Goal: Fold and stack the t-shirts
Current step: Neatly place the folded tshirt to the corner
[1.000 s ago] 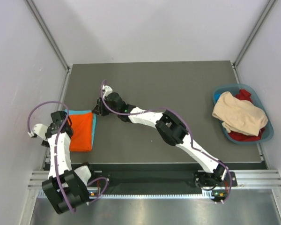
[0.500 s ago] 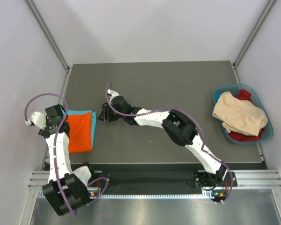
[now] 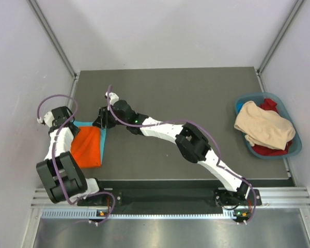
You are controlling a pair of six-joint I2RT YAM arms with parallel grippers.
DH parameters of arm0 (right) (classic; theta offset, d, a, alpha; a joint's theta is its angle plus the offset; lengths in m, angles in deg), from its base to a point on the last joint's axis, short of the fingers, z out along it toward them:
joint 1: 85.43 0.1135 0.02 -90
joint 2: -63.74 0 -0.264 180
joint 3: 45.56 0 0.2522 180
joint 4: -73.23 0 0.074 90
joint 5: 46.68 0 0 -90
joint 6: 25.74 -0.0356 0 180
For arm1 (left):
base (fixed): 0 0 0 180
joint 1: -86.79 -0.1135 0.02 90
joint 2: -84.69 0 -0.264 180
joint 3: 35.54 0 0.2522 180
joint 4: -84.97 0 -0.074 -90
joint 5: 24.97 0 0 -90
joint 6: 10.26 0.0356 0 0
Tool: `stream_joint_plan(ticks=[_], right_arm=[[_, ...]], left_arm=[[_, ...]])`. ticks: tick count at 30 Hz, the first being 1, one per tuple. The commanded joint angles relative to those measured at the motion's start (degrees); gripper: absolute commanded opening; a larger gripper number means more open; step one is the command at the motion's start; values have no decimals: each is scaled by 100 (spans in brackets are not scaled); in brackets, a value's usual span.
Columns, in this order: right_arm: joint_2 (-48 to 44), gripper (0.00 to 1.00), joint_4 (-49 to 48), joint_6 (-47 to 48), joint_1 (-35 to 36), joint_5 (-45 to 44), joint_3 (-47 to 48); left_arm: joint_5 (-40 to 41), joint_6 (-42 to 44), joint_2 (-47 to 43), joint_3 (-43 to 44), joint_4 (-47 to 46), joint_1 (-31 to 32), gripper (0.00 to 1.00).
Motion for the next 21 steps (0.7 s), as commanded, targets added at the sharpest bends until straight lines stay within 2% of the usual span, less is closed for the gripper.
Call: stream_joint_plan(ticks=[1,10,21], right_arm=[[297,50,128,139,17,-135,422],[605,50,120,60,8,-259,712],[869,48,-29,-238,8,-329,879]], left_arm=[[-98,194,338,336,-485,-36,55],[-186,291,911,407,-636,-45,55],[-195,326,823,292,-829,-45,55]])
